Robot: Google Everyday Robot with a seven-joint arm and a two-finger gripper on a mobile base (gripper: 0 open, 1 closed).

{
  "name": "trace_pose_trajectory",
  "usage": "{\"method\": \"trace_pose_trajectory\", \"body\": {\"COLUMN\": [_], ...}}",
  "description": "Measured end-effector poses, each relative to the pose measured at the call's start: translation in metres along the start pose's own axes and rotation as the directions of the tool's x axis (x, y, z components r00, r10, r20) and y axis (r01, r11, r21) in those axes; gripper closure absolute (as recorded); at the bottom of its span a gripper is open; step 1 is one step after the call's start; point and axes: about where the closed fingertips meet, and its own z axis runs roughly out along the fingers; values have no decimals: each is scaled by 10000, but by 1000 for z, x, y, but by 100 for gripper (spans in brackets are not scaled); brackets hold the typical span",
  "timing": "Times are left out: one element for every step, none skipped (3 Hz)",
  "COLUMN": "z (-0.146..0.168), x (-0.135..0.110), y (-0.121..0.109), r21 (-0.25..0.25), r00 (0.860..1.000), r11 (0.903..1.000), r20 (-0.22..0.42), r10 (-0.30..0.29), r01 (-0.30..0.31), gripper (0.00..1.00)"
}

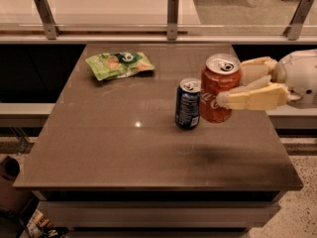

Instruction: Move coke can near green rice chip bag

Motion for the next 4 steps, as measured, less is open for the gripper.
{"method": "trace_pose_trajectory", "body": {"z": [-23, -35, -35, -23], "x": [-20, -41, -65, -80], "y": [-9, -32, -67, -105], "r21": [406, 836, 1539, 2237], "r00": [9997, 9992, 9994, 9998], "r11": [9991, 9964, 9881, 9745], "r20": [223, 386, 346, 112], "r10": [97, 106, -67, -189], "r01": [-106, -138, 13, 159], "gripper": [100, 100, 100, 100]}}
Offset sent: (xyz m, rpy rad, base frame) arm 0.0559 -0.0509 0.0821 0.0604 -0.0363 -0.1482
